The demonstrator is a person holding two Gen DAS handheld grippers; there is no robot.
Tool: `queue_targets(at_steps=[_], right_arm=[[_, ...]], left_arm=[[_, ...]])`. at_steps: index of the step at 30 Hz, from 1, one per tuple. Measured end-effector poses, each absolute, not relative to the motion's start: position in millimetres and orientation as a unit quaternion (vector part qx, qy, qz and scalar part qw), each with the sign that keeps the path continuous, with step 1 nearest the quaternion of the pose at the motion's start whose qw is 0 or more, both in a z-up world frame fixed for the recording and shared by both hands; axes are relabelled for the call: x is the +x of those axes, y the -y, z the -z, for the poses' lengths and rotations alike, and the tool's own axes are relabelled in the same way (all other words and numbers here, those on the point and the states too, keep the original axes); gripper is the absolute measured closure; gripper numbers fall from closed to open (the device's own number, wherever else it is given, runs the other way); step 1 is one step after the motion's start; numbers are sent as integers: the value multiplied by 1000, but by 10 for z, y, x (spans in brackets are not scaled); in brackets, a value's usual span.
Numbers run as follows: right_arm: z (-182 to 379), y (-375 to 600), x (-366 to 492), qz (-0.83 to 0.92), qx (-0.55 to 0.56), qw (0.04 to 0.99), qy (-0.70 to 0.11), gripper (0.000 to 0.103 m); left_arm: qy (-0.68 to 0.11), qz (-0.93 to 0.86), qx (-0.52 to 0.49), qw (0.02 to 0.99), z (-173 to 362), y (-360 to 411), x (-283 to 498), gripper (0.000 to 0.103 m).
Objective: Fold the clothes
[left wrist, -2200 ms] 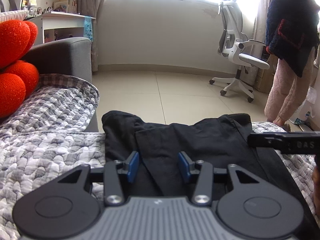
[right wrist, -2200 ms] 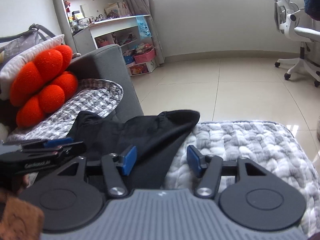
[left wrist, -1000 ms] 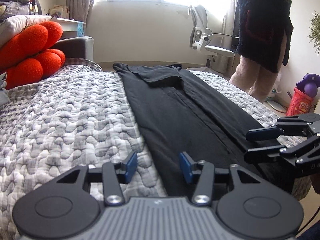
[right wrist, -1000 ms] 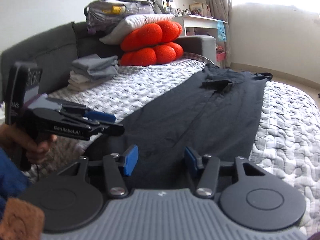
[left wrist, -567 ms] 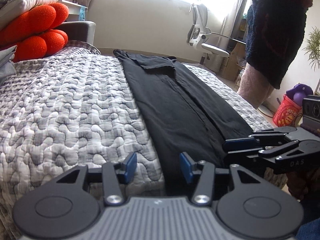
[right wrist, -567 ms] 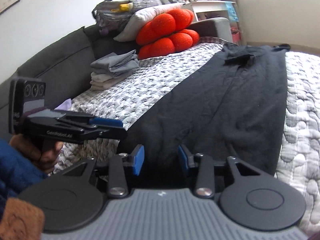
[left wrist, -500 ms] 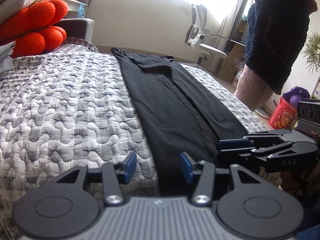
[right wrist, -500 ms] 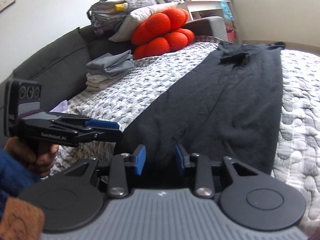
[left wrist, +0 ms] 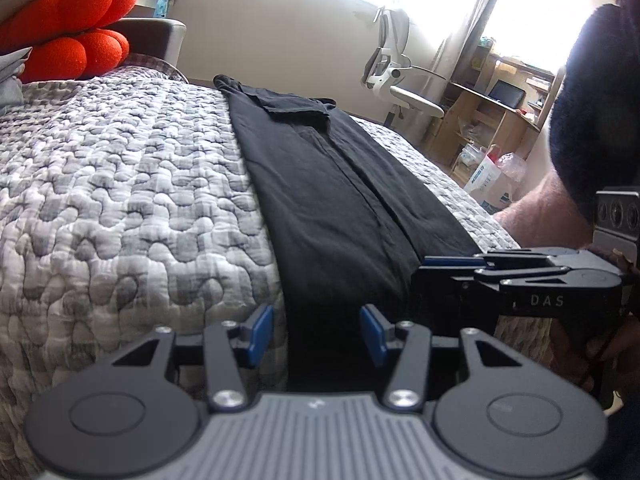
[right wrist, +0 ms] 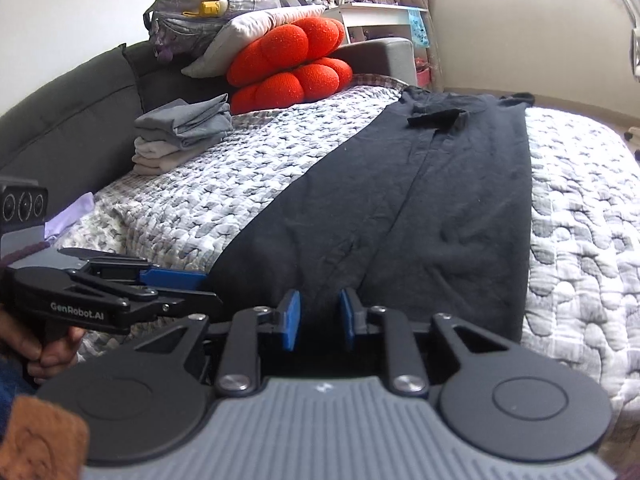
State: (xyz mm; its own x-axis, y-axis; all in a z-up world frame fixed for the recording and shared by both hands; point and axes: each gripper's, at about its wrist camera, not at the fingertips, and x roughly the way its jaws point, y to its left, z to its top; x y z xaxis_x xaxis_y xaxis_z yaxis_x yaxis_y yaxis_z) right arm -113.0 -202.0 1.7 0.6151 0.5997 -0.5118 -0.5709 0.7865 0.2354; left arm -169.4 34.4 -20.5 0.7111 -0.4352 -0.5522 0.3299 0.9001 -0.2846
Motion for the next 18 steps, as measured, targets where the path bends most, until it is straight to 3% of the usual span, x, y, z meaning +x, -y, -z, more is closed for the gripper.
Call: queue_targets(at_steps=[6,15,17,18], right_arm=[[116,2194,-1220,-348,96,885,-295,81],[184,2234,-1212,-375,117,867,-306,81],[182,2231,-1223,-377,112,867,-307,81],[188,2230,-1228,-376,111,866,-309,82]], left_arm=[[-301,210,-87,926,278,-408,-1788,59],[-295,217,-127,922,337,-497,-1783,63],[-299,217,-118,922,337,-467,-1786,73],[-304,219,-116,920,342,-454,-1784,89]])
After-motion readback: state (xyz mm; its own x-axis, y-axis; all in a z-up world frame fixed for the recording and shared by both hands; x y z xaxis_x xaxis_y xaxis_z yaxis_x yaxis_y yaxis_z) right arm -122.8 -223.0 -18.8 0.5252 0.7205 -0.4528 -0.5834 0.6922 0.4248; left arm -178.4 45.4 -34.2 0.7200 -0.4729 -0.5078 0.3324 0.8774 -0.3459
